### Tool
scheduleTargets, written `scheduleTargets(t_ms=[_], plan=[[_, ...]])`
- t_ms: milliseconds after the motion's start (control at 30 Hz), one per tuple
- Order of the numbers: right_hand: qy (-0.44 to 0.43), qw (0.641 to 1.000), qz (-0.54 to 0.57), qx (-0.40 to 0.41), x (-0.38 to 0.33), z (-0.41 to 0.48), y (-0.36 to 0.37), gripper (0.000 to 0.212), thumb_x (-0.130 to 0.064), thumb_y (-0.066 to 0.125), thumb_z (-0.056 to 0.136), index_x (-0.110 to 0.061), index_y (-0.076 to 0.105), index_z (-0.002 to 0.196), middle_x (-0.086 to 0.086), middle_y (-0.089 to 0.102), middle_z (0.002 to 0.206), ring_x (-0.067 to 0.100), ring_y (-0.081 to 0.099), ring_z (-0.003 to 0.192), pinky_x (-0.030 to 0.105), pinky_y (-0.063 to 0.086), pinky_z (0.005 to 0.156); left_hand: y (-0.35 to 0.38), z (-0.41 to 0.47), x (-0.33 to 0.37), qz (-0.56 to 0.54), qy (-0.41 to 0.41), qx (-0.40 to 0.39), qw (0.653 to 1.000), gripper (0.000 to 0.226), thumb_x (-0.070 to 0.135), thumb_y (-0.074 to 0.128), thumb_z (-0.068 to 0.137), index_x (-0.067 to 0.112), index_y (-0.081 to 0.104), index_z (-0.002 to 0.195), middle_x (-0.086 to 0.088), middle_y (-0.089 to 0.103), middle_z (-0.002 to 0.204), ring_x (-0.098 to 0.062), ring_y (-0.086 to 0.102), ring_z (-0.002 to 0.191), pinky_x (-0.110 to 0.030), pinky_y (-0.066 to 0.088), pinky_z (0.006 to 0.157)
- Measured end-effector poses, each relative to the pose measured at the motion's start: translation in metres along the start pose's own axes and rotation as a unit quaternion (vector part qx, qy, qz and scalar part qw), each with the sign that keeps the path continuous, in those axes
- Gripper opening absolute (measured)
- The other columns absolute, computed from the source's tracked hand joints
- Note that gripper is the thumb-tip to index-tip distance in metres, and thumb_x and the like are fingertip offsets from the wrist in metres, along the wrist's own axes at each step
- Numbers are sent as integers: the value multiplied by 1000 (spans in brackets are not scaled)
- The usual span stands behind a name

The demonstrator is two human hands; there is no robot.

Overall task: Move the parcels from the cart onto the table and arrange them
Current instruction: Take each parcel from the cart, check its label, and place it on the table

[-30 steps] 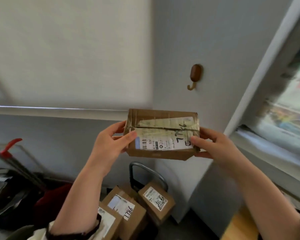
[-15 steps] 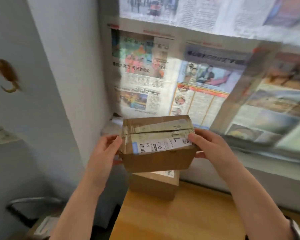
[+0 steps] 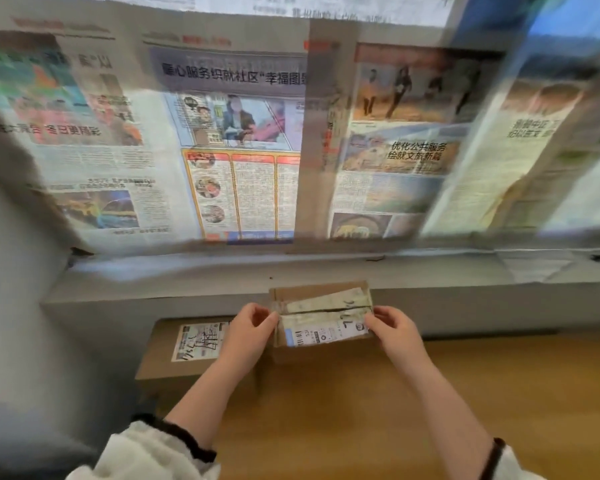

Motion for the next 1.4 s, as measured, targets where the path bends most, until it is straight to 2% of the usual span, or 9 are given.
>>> scheduleTargets(t_ms=[100, 200, 300, 433, 867, 1100, 1267, 1333, 1400], plan=[[16, 1000, -13, 2, 29, 18, 11, 34, -16, 58, 91, -7, 53, 124, 6, 62, 114, 11, 59, 92, 14, 45, 65, 15, 10, -27, 125, -19, 15, 992, 26, 45, 51, 90, 26, 57, 106, 6, 61, 105, -17, 53, 103, -39, 49, 87], [48, 999, -17, 1, 52, 28, 23, 37, -17, 57, 92, -6, 51, 127, 7, 59, 121, 14, 54, 98, 19, 43, 76, 21, 15, -41, 249, -37, 46, 967, 32, 50, 47, 90, 29, 59, 110, 0, 47, 131, -28, 29, 128, -50, 32, 103], [67, 998, -12, -9, 67, 35, 38, 39, -19, 58, 92, -6, 51, 128, 8, 58, 123, 14, 52, 99, 23, 41, 81, 21, 16, -50, 258, -87, 82, 959, 32, 49, 45, 91, 29, 60, 112, -4, 37, 141, -31, 19, 133, -60, 18, 108], [79, 997, -8, -8, 78, 41, 50, 39, -18, 59, 91, -6, 51, 127, 9, 59, 124, 14, 53, 99, 23, 42, 82, 24, 19, -66, 257, -109, 95, 956, 33, 48, 42, 92, 30, 59, 115, -3, 35, 145, -31, 20, 135, -63, 13, 108], [89, 995, 28, 28, 100, 51, 67, 31, -17, 62, 89, -5, 58, 118, 6, 63, 109, 17, 58, 95, 26, 47, 81, 28, 25, -74, 289, -90, 149, 941, 25, 41, 57, 87, 31, 60, 110, 0, 42, 139, -29, 30, 129, -64, 11, 108], [83, 995, 21, 47, 110, 51, 72, 30, -16, 58, 91, -3, 56, 119, 7, 62, 110, 13, 56, 92, 11, 42, 63, 36, 22, -78, 348, -67, 140, 925, 29, 47, 52, 89, 34, 60, 113, 0, 34, 147, -30, 23, 136, -65, 5, 108], [91, 994, -29, 47, 105, 53, 73, 34, -19, 59, 91, -2, 54, 121, 11, 60, 120, 16, 54, 96, 24, 43, 78, 38, 21, -77, 359, -70, 117, 923, 31, 48, 47, 91, 34, 59, 116, -1, 32, 149, -30, 20, 137, -66, 6, 107], [78, 991, -87, 63, 96, 49, 69, 47, -27, 60, 90, -7, 47, 131, 10, 53, 132, 21, 54, 112, 29, 45, 89, 32, 21, -69, 338, -63, 112, 932, 38, 49, 45, 91, 34, 53, 125, -1, 29, 151, -30, 18, 138, -68, 6, 107], [7, 986, -142, 88, 68, 40, 64, 55, -32, 59, 90, -12, 40, 138, 6, 43, 142, 22, 43, 129, 35, 38, 103, 13, 16, -52, 317, -29, 136, 938, 47, 50, 44, 92, 32, 44, 135, -3, 27, 152, -31, 17, 139, -67, 7, 107]])
Point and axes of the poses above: each hand's wrist, its own z-axis towards the middle knuckle, its own y-axis out of the palm, x = y × z, the point moved 7 cm from there along z, towards the middle knuckle
